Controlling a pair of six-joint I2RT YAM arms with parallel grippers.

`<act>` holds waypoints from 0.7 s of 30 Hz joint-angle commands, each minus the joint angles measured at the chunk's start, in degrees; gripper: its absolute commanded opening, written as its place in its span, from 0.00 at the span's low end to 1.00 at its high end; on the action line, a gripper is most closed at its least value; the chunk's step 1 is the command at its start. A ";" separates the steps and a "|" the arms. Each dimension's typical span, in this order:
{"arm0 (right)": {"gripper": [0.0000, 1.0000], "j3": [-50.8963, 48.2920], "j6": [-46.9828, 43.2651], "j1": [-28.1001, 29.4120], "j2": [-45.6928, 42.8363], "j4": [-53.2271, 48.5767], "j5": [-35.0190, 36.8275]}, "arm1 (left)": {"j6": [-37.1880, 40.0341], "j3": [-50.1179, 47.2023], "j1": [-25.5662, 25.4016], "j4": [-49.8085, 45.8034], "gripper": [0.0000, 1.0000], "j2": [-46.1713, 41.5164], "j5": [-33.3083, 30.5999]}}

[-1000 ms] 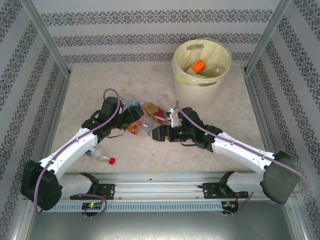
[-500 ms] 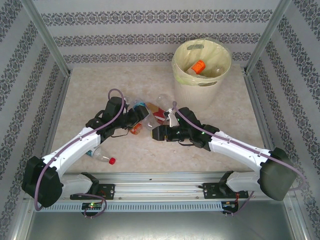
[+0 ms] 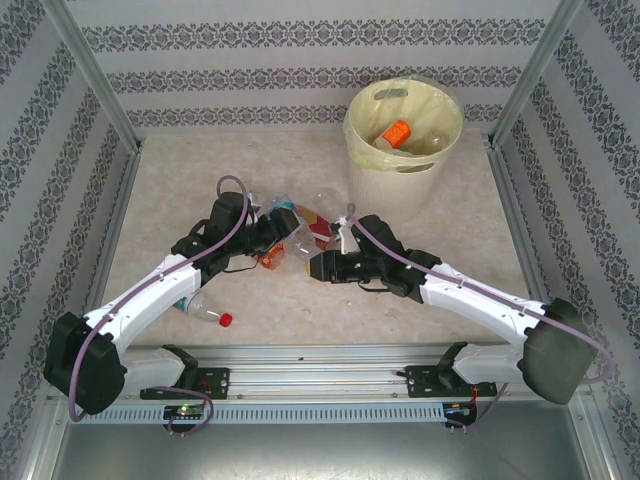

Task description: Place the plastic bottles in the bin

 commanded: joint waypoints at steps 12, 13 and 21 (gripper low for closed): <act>0.25 4.68 -6.10 -0.84 -9.59 -13.55 7.99 | 3.79 3.33 -0.91 7.62 1.00 -2.42 5.03; 0.26 5.13 -6.67 -1.34 -10.64 -15.18 8.52 | 5.33 3.57 -0.82 7.92 1.00 -3.06 5.16; 0.25 13.10 -14.11 -6.97 -18.28 -29.58 15.23 | 10.28 1.10 -0.84 18.86 1.00 -8.89 12.30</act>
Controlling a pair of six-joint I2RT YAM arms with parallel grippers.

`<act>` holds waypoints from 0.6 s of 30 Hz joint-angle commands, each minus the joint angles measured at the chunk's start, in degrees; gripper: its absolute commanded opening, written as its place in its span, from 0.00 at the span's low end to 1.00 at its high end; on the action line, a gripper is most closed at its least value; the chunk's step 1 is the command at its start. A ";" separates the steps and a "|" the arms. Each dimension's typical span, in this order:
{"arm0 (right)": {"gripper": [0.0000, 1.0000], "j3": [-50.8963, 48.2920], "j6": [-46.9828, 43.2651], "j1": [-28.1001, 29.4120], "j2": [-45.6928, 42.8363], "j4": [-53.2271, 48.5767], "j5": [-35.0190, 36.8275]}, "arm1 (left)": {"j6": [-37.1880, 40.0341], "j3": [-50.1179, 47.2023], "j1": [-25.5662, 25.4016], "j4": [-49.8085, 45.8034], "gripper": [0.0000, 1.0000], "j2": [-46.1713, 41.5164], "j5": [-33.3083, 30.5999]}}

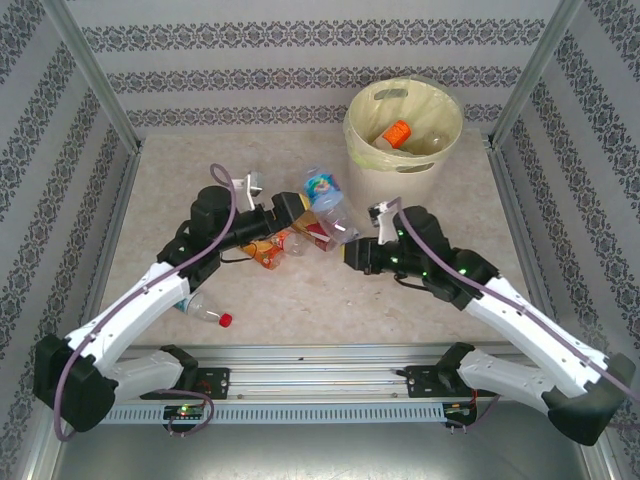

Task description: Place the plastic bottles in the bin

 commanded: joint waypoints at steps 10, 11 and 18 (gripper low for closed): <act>0.24 23.94 -14.25 -19.23 3.84 -17.85 4.07 | 17.71 3.43 -0.54 -11.34 1.00 -7.68 4.35; 0.24 26.37 -14.88 -20.92 5.62 -18.40 4.18 | 18.47 3.39 -0.57 -12.69 1.00 -8.35 3.65; 0.24 39.27 -16.59 -29.00 18.86 -20.63 2.67 | 21.66 3.28 -0.51 -19.22 1.00 -11.19 0.93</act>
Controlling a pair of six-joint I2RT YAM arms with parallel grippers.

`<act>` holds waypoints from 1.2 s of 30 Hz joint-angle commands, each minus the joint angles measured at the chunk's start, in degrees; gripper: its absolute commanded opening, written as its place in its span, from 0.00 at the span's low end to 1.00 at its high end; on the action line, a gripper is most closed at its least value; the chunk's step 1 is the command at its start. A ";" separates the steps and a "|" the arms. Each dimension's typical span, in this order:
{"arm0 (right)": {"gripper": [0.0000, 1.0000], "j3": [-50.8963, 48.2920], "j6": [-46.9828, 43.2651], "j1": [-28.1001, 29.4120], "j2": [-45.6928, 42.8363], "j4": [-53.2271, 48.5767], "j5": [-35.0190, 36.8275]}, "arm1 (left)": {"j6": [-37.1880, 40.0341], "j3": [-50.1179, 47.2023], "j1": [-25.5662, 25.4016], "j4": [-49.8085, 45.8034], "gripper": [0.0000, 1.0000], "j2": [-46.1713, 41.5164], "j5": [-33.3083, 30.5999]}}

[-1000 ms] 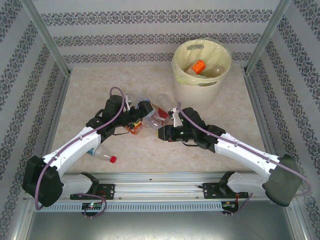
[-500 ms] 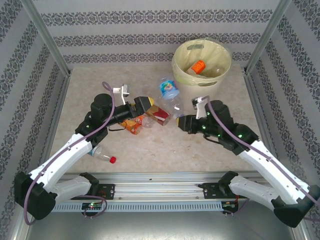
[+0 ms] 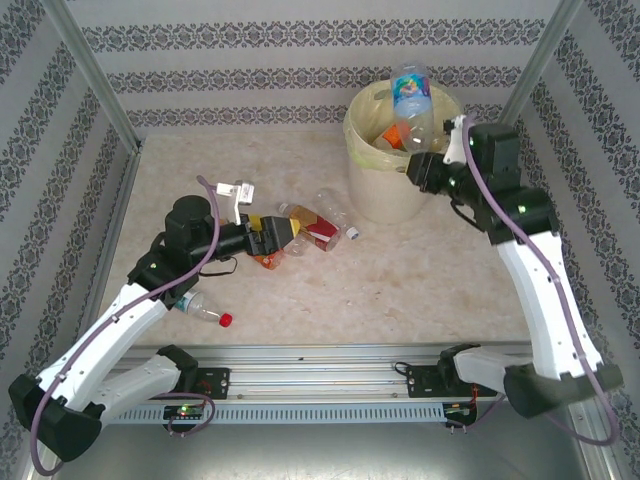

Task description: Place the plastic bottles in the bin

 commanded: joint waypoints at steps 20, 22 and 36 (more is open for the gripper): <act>0.47 17.02 -3.75 -8.08 22.09 -7.68 3.68 | 3.15 0.03 -0.51 -7.08 1.00 -1.33 -4.49; 0.58 18.10 -3.70 -8.39 22.52 -8.73 4.99 | 3.13 -0.02 -0.52 -7.16 1.00 -1.19 -4.72; 0.77 4.97 -4.30 -8.34 10.45 -1.27 -0.71 | 5.13 0.33 -0.52 -11.93 1.00 -0.47 -8.71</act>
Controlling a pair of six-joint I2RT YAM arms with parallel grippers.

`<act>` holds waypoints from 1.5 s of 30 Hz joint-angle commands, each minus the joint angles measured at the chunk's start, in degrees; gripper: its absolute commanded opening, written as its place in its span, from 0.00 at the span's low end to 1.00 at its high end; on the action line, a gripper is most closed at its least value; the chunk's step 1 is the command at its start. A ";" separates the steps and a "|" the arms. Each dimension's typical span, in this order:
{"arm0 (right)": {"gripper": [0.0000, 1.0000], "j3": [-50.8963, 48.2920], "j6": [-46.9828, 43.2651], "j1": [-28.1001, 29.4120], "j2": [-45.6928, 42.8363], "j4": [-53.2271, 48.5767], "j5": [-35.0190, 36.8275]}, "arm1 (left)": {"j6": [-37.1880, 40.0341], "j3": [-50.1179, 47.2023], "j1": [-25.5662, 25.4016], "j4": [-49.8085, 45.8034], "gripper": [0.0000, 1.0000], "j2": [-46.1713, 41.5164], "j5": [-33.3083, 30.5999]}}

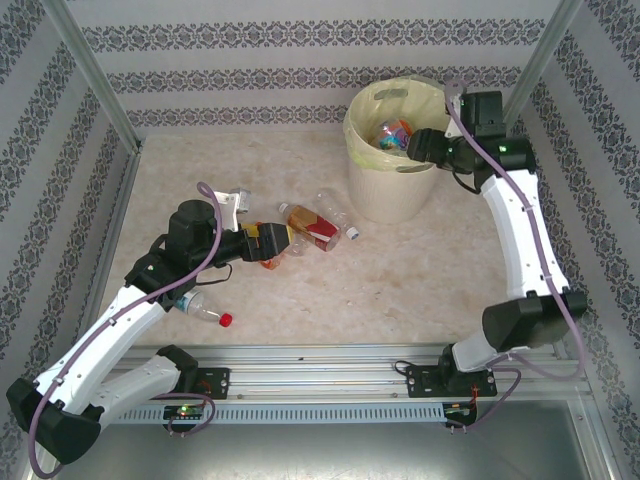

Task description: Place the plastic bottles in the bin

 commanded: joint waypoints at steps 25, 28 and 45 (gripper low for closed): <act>0.72 -45.62 -5.49 22.09 -16.85 23.87 -2.53 | 7.63 -0.86 -0.52 -11.63 1.00 -1.28 -4.05; 0.70 -45.50 -8.05 22.38 -11.97 25.59 -0.06 | 6.86 -1.56 -0.51 -11.55 1.00 -1.88 -3.81; 0.61 -33.29 -18.25 22.01 12.84 25.01 7.10 | 5.98 -3.03 -0.51 -10.53 1.00 -0.55 -3.99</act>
